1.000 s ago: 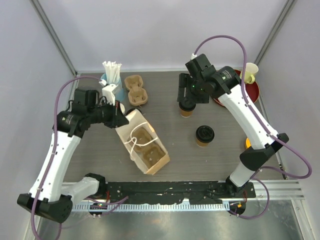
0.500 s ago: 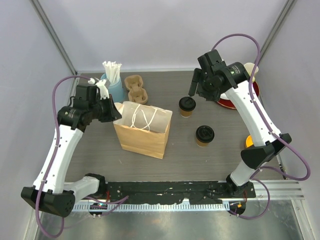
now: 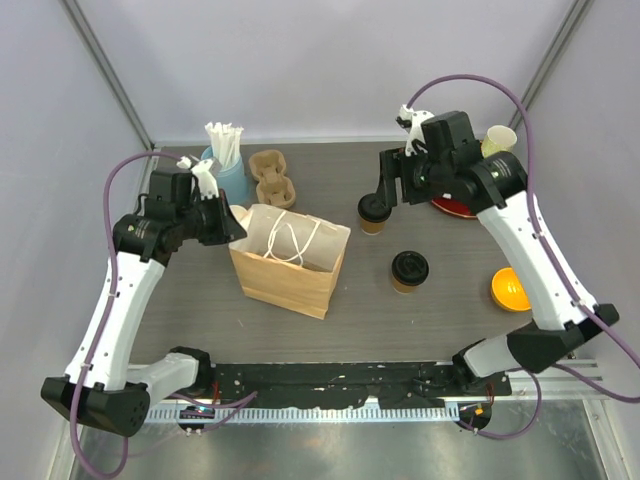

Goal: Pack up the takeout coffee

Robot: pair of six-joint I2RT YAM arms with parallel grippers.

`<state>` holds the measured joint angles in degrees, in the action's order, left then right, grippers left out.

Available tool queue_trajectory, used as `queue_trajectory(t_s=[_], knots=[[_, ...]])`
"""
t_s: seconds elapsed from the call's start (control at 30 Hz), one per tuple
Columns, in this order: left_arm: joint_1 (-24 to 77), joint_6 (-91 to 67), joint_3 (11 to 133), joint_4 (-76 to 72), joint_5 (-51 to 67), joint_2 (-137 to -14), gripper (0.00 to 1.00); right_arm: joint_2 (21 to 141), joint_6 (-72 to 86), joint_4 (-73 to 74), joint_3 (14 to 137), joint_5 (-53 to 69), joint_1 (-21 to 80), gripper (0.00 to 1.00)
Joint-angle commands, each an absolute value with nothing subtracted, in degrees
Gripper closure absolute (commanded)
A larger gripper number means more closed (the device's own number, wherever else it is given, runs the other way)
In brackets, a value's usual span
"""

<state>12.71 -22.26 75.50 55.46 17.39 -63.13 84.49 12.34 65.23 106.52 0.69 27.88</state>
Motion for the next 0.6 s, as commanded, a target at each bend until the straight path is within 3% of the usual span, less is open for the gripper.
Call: queue_trajectory(t_s=[0.0, 0.27, 0.37, 0.57], knots=[[12.48, -21.80, 76.38, 53.18, 21.53, -61.52, 1.00, 78.85, 0.36, 57.58, 98.74, 12.20, 27.69, 0.26], [12.48, -21.18, 73.04, 47.56, 28.20, -60.56, 1.00, 69.18, -22.57, 59.05, 86.23, 19.34, 27.95, 0.41], [12.48, -21.80, 71.11, 43.96, 30.67, -58.10, 1.00, 70.92, -14.71, 58.45, 86.04, 12.34, 27.95, 0.36], [12.48, -20.40, 69.43, 41.75, 35.33, -57.04, 1.00, 83.30, -2.03, 50.48, 90.78, 11.09, 27.86, 0.32]])
